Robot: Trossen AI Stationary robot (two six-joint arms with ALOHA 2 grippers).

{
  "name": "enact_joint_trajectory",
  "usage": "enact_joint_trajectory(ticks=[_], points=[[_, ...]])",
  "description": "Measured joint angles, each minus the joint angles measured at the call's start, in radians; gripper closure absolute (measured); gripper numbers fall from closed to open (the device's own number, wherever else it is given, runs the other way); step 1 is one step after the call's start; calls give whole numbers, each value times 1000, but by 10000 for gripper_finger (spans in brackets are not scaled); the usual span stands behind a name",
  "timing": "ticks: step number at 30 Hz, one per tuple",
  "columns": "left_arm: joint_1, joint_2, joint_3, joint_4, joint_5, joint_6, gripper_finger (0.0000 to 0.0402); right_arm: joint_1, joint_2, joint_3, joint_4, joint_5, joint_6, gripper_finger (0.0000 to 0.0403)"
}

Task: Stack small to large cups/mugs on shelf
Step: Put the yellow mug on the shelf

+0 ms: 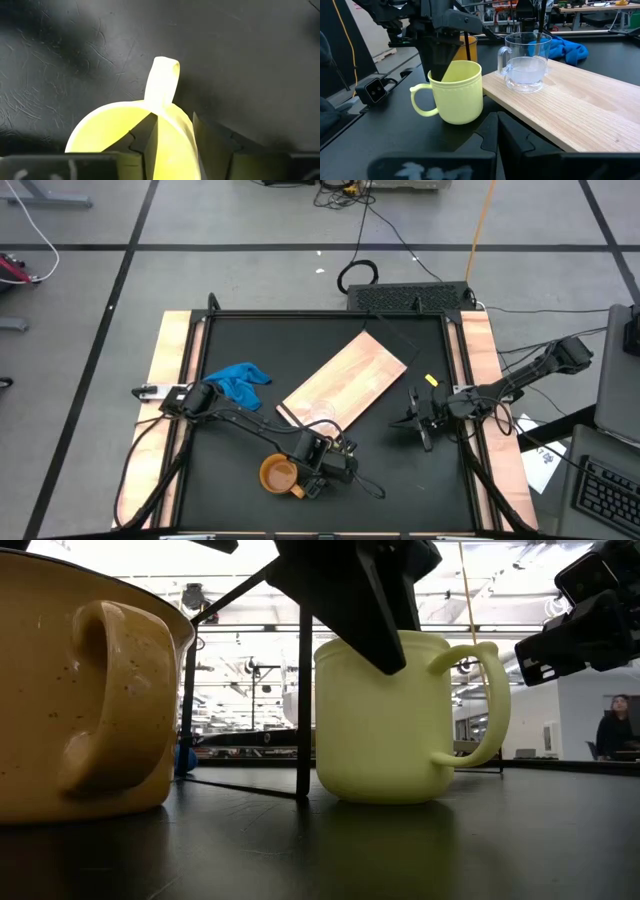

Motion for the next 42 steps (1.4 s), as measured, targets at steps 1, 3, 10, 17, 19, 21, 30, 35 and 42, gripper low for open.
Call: enact_joint_trajectory(ticks=[1, 3, 10, 17, 19, 21, 30, 35, 42], points=[[0, 0, 0, 0, 0, 0, 279, 0, 0, 0, 0, 0, 0, 403], [0, 0, 0, 0, 0, 0, 282, 0, 0, 0, 0, 0, 0, 403], [2, 0, 0, 0, 1, 1, 293, 0, 0, 0, 0, 0, -4, 403], [12, -1, 0, 29, 25, 21, 319, 0, 0, 0, 0, 0, -6, 403], [15, -1, 0, 45, 50, 29, 333, 0, 0, 0, 0, 0, -7, 403], [15, -1, 0, 54, 68, 32, 353, 0, 0, 0, 0, 0, -7, 403], [17, -1, 0, 44, 84, 16, 392, 0, 0, 0, 0, 0, -11, 403], [17, -1, 0, 45, 74, 8, 393, 0, 0, 0, 1, 0, -11, 403], [17, -1, 33, 40, 72, 23, 394, 0, 0, 0, 8, 0, -11, 403]])
